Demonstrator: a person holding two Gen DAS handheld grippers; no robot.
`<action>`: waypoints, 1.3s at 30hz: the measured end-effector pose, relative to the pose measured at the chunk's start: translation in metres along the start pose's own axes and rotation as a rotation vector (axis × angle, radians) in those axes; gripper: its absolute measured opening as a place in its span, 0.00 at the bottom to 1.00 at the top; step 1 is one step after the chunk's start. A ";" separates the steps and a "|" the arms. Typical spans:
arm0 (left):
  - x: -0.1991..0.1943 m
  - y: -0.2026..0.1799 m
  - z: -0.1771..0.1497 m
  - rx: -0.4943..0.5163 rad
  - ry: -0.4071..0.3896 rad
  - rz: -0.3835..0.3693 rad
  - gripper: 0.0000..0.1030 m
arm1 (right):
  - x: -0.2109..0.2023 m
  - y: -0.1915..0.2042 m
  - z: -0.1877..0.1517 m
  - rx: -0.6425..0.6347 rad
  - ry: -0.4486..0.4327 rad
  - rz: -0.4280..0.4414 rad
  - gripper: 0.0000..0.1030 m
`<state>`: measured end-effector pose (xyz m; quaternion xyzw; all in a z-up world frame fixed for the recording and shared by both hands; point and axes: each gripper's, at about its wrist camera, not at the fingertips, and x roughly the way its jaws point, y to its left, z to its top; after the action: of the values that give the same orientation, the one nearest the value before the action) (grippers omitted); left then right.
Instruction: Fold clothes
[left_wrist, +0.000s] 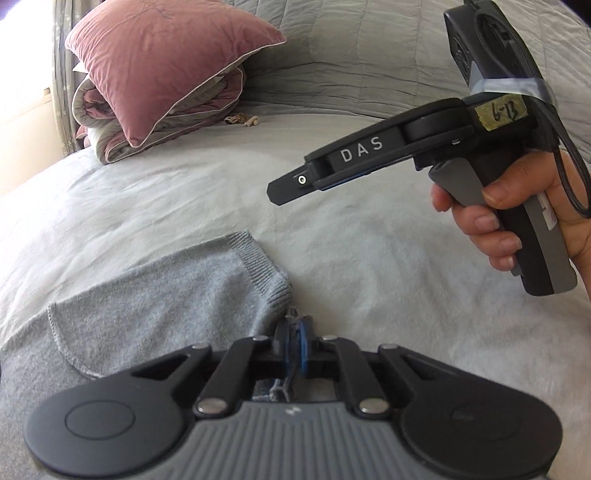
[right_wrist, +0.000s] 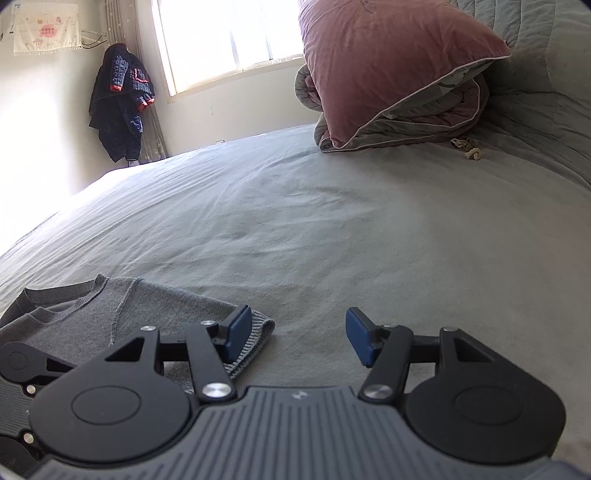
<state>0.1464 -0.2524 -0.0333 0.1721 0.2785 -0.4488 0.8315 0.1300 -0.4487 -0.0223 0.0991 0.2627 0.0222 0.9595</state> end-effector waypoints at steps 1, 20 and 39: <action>-0.003 -0.001 0.001 -0.009 -0.010 -0.031 0.04 | -0.001 -0.001 0.001 0.008 -0.007 -0.002 0.59; 0.008 0.040 -0.017 -0.262 -0.044 -0.186 0.40 | 0.002 0.000 0.002 0.024 -0.003 0.008 0.59; -0.184 0.138 -0.071 -0.419 -0.043 0.226 0.64 | -0.003 0.098 0.036 -0.116 0.059 -0.002 0.66</action>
<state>0.1598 -0.0205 0.0298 0.0162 0.3268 -0.2887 0.8998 0.1467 -0.3590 0.0293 0.0425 0.2892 0.0390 0.9555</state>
